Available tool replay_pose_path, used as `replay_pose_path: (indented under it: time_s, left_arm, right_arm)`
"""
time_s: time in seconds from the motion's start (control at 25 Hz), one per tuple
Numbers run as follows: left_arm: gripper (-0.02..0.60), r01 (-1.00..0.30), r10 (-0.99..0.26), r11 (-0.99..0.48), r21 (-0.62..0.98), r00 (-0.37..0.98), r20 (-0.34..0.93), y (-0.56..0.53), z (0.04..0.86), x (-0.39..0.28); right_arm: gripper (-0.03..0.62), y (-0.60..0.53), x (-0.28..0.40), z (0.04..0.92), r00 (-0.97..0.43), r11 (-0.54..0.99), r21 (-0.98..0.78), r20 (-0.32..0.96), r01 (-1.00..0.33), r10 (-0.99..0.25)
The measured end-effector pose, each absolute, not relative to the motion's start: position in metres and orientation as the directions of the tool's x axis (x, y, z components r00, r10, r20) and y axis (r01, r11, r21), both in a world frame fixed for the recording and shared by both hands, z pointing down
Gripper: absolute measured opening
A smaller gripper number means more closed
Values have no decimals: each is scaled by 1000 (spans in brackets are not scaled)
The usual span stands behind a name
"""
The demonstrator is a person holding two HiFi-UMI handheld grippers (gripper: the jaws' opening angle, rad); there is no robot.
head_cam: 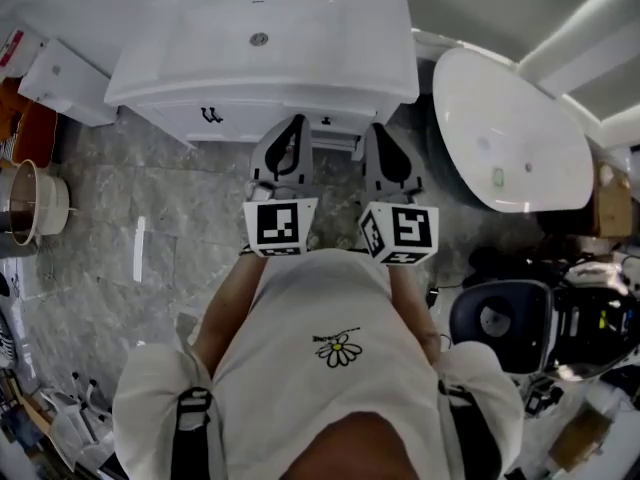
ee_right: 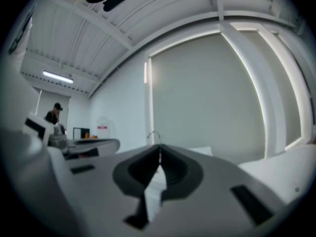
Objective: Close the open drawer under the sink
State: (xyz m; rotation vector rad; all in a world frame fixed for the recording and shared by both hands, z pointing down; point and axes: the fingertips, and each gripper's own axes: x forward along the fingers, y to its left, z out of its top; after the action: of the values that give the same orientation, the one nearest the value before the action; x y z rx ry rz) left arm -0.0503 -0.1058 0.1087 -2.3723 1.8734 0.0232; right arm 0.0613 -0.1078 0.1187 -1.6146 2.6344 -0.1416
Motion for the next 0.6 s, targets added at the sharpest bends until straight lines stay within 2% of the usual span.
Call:
replay_pose_path:
  time_s: [0.6]
  left_arm:
    - [21, -973, -972, -224, -57, 227, -61, -75, 122, -52]
  right_arm:
    - [29, -66, 62, 132, -444, 443, -43, 22, -896, -896]
